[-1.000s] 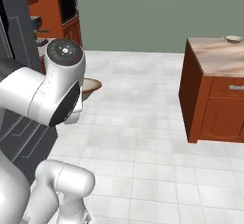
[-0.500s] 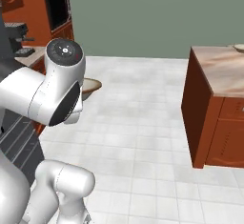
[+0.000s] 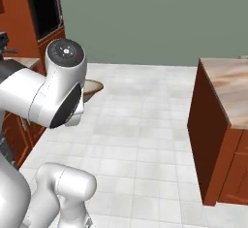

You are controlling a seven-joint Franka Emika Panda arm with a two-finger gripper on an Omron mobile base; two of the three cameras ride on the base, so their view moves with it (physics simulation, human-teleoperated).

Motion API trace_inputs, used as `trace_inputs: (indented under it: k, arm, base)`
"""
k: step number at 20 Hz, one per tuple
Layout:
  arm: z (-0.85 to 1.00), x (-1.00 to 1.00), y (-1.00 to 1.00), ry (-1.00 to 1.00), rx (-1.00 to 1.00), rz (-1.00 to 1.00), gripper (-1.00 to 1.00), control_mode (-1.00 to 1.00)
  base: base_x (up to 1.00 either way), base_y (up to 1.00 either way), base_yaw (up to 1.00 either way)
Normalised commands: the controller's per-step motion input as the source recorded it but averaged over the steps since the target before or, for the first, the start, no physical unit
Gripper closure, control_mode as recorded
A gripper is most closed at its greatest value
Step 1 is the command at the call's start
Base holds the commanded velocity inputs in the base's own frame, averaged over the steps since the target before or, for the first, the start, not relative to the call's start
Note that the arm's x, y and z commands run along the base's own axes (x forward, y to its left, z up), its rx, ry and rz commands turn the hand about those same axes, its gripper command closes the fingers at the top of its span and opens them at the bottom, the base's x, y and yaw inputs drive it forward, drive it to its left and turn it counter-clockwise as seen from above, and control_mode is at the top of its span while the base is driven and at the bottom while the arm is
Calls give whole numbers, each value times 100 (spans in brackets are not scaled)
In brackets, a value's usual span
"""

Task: Pick up the bowls from the cabinet and place each bowl in front of a stool on the dining counter.

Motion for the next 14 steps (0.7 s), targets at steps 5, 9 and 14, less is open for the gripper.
trace_inputs:
  k: [5, 9, 14]
  arm:
    - [0, 0, 0, 0, 0, 0, 100, 100]
    - [0, 0, 0, 0, 0, 0, 100, 100]
    - [0, 0, 0, 0, 0, 0, 100, 100]
  base:
    - [100, 4, 0]
    - [100, 5, 0]
    - [100, 8, 0]
